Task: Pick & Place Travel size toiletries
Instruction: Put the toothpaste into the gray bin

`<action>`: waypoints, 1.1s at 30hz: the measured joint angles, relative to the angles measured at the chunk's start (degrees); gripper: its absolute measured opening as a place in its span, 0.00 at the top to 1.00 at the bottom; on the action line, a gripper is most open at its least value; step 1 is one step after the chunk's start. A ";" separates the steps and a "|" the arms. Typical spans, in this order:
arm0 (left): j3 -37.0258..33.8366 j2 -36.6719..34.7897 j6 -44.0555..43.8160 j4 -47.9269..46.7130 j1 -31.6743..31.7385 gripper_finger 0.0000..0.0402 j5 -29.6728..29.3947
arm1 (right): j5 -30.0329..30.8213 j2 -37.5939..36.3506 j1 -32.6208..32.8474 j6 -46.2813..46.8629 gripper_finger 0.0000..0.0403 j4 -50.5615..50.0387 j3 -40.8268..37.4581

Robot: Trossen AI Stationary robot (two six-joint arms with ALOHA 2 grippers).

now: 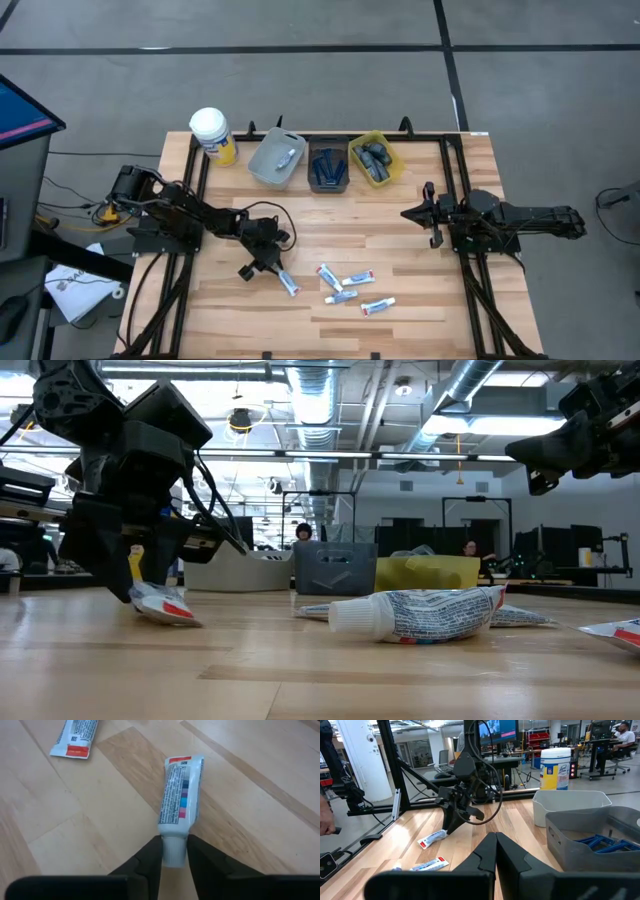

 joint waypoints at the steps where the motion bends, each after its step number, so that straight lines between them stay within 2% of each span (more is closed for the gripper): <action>1: 0.00 0.00 0.00 0.00 0.00 0.78 0.00 | 0.00 0.00 0.01 -0.01 1.00 0.00 -0.01; 7: 0.00 0.00 -0.02 0.00 0.00 0.78 0.00 | 0.01 0.00 0.00 0.01 1.00 0.00 -0.01; 14: 0.07 -0.02 -0.02 0.16 0.00 0.90 -0.70 | 0.00 0.00 0.01 0.00 1.00 0.00 -0.01; 21: 0.07 -0.04 -0.24 0.15 0.00 0.87 -1.63 | 0.00 -0.02 -0.01 -0.01 1.00 0.00 -0.02; 33: 0.13 -0.09 -9.38 0.50 0.17 0.90 -3.07 | 0.02 -0.01 -0.01 0.01 1.00 0.00 -0.01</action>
